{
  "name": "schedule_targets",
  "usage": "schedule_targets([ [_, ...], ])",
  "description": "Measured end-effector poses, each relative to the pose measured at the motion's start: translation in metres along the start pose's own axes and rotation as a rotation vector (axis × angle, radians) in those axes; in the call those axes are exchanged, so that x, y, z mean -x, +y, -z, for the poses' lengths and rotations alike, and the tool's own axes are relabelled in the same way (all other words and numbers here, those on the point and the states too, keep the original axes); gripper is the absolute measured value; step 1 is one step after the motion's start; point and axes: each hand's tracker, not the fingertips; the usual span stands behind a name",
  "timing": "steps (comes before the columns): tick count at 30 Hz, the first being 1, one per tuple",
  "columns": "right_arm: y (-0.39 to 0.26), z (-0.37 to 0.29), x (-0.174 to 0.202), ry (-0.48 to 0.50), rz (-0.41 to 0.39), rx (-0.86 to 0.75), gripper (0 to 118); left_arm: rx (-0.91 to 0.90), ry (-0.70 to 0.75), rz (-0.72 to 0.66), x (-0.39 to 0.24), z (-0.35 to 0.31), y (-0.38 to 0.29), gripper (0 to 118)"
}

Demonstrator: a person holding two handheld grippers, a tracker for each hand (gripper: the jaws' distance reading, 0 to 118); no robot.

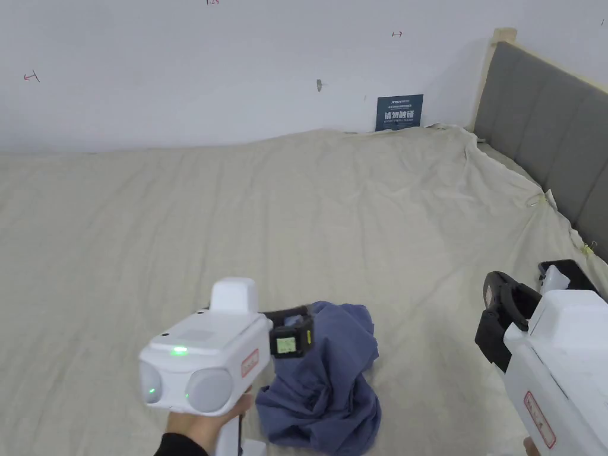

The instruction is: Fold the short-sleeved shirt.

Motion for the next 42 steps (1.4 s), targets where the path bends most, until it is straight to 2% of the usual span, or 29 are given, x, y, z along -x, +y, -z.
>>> schedule_targets([
  [2,0.000,0.000,0.000,0.002,-0.002,-0.010,0,-0.098,0.073,0.025,0.009,-0.015,0.009,115],
  [4,-0.005,0.014,0.024,0.002,-0.006,-0.017,0,-0.161,0.151,0.038,0.018,-0.027,0.014,115],
  [8,-0.005,0.020,0.027,-0.002,-0.011,-0.037,0,-0.295,0.281,0.008,0.039,-0.045,0.013,110],
  [10,-0.005,0.022,0.027,-0.004,-0.010,-0.039,0,-0.356,0.309,0.025,0.046,-0.050,0.009,94],
  [11,-0.005,0.022,0.027,-0.005,-0.009,-0.040,0,-0.357,0.337,0.035,0.049,-0.053,0.007,81],
  [15,-0.002,0.024,0.028,-0.004,-0.013,-0.046,0,-0.369,0.365,0.046,0.060,-0.057,0.000,10],
  [16,-0.003,0.023,0.029,-0.004,-0.017,-0.045,0,-0.369,0.366,0.037,0.063,-0.060,-0.001,3],
  [23,-0.005,0.021,0.031,-0.002,-0.026,-0.044,0,-0.359,0.370,-0.055,0.077,-0.061,-0.002,0],
  [39,-0.003,0.029,0.034,0.004,-0.022,-0.041,0,-0.344,0.329,0.035,0.068,-0.057,0.000,0],
  [42,0.002,0.026,0.045,0.005,-0.022,-0.041,0,-0.340,0.325,0.037,0.069,-0.055,0.001,0],
])
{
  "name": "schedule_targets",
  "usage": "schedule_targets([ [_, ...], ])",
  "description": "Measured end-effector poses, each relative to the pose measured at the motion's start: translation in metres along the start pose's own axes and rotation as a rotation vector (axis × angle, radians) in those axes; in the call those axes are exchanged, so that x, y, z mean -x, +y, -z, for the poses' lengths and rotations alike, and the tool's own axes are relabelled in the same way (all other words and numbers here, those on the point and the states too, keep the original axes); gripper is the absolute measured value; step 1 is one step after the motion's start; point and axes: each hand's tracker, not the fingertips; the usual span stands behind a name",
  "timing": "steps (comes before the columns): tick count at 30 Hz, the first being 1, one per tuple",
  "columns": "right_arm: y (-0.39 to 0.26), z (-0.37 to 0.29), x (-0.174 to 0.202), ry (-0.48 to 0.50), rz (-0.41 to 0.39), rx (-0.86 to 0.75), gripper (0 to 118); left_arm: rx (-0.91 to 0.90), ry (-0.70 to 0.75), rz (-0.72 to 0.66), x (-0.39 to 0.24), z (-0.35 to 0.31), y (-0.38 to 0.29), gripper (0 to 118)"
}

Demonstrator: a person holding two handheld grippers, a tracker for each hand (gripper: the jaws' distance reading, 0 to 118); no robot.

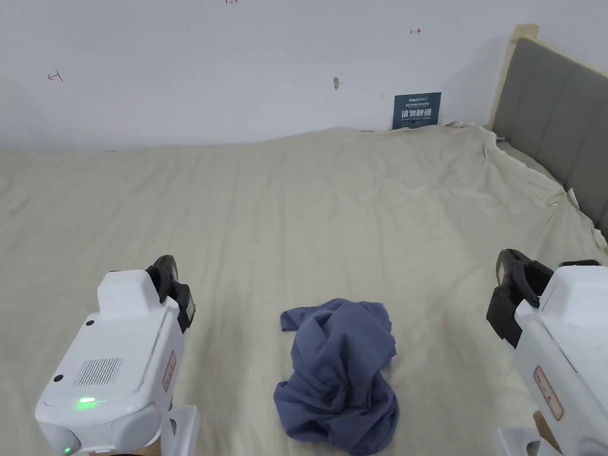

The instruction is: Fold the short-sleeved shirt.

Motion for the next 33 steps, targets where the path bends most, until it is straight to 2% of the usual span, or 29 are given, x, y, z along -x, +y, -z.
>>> schedule_targets([
  [3,0.001,0.001,0.002,0.000,0.004,-0.001,0,0.034,-0.023,-0.007,0.001,0.008,0.002,0],
  [11,-0.004,0.010,-0.004,-0.007,0.007,0.016,0,0.346,-0.145,-0.127,-0.002,0.076,-0.005,0],
  [20,-0.017,0.028,-0.002,-0.011,-0.008,0.075,0,0.677,-0.254,-0.048,-0.037,0.177,-0.053,0],
  [22,-0.017,0.026,-0.003,-0.014,-0.004,0.090,0,0.754,-0.267,-0.016,-0.049,0.198,-0.066,14],
  [23,-0.019,0.028,-0.003,-0.017,-0.002,0.097,0,0.768,-0.266,-0.010,-0.054,0.206,-0.073,25],
  [25,-0.023,0.034,-0.003,-0.022,0.004,0.118,0,0.817,-0.267,0.005,-0.066,0.222,-0.086,70],
  [27,-0.028,0.040,-0.003,-0.029,0.012,0.136,0,0.870,-0.260,0.038,-0.079,0.241,-0.101,99],
  [31,-0.038,0.046,-0.004,-0.045,0.024,0.168,0,0.920,-0.255,0.063,-0.097,0.271,-0.123,102],
  [33,-0.043,0.048,-0.006,-0.059,0.029,0.183,0,0.941,-0.245,0.077,-0.106,0.277,-0.133,99],
])
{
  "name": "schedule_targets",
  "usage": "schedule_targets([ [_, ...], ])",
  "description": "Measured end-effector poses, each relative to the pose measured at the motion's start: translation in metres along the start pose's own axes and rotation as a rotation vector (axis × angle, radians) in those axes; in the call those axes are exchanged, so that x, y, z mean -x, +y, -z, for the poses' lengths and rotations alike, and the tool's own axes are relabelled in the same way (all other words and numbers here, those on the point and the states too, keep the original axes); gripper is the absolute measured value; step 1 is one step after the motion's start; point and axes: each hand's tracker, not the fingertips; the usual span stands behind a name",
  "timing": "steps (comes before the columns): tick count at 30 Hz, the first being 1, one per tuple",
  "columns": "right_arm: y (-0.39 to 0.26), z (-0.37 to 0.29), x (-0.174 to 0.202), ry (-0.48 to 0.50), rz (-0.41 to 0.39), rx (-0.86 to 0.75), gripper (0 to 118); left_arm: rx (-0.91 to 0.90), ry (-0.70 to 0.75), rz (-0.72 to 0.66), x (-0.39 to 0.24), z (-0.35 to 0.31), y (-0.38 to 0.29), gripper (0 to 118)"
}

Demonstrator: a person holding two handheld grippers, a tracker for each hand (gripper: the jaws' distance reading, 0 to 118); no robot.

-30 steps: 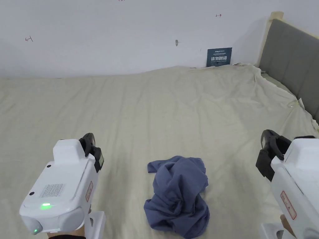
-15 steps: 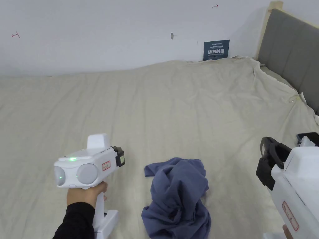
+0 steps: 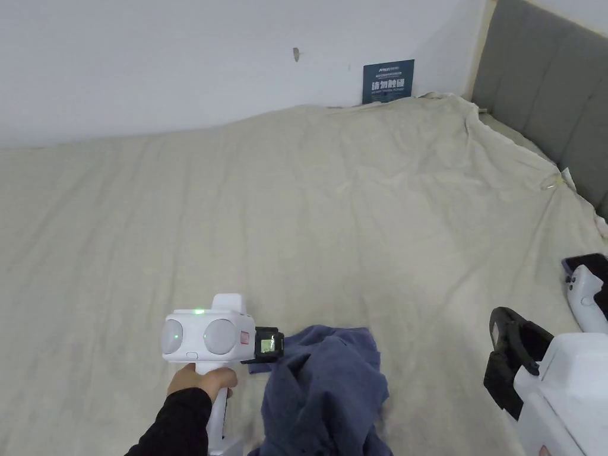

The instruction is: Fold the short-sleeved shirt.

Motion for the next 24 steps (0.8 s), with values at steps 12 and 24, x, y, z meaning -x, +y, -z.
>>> schedule_targets([
  [12,-0.017,-0.003,0.002,-0.012,0.033,0.097,0,0.050,0.047,0.232,-0.032,0.000,-0.014,1],
  [24,-0.074,0.052,0.026,0.161,0.040,0.506,38,-0.073,-0.106,0.075,0.005,-0.078,-0.022,0],
])
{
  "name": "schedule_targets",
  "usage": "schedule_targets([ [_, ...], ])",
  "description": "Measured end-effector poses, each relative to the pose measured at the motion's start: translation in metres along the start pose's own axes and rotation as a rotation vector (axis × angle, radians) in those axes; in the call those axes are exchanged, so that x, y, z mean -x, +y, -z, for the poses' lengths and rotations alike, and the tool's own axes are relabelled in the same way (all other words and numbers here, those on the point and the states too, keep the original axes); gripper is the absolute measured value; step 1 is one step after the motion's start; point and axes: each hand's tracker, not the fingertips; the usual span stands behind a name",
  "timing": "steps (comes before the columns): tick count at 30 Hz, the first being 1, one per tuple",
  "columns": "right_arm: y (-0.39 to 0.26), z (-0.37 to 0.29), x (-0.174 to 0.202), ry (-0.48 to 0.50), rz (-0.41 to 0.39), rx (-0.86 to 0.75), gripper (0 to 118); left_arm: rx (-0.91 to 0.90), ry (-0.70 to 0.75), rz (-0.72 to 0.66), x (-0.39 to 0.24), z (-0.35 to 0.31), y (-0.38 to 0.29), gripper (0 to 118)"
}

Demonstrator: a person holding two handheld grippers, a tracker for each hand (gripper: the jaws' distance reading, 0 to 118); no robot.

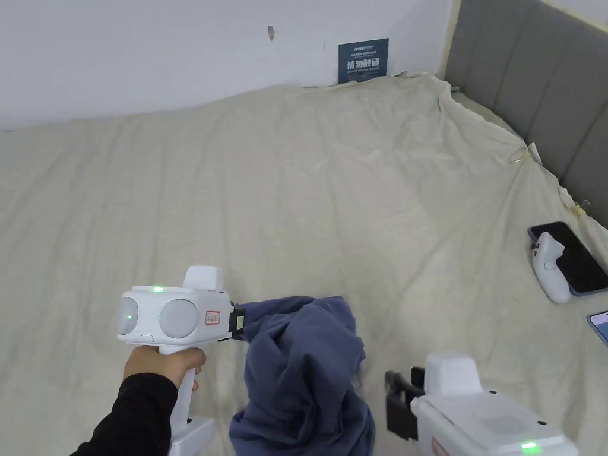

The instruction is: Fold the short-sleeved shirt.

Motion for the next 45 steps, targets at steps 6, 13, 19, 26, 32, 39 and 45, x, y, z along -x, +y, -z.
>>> schedule_targets([
  [6,-0.035,0.034,0.021,0.020,0.000,0.097,100,-0.024,-0.006,-0.014,0.009,-0.015,-0.006,0],
  [13,-0.040,0.050,0.052,0.027,-0.027,0.188,6,-0.041,-0.003,-0.039,0.018,-0.024,-0.012,0],
  [19,-0.032,0.033,0.051,0.059,-0.032,0.123,4,-0.070,-0.021,-0.123,0.030,-0.033,-0.013,0],
  [26,0.019,0.001,0.008,0.041,-0.078,-0.076,4,-0.143,-0.016,-0.182,0.051,-0.064,-0.005,0],
  [32,0.088,-0.029,-0.014,-0.008,-0.125,-0.237,4,-0.281,0.044,-0.215,0.080,-0.117,0.015,0],
  [39,0.171,-0.048,-0.024,-0.051,-0.143,-0.372,3,-0.416,0.131,-0.262,0.118,-0.189,0.048,0],
  [45,0.236,-0.053,-0.017,-0.057,-0.128,-0.464,3,-0.502,0.210,-0.243,0.134,-0.231,0.088,0],
])
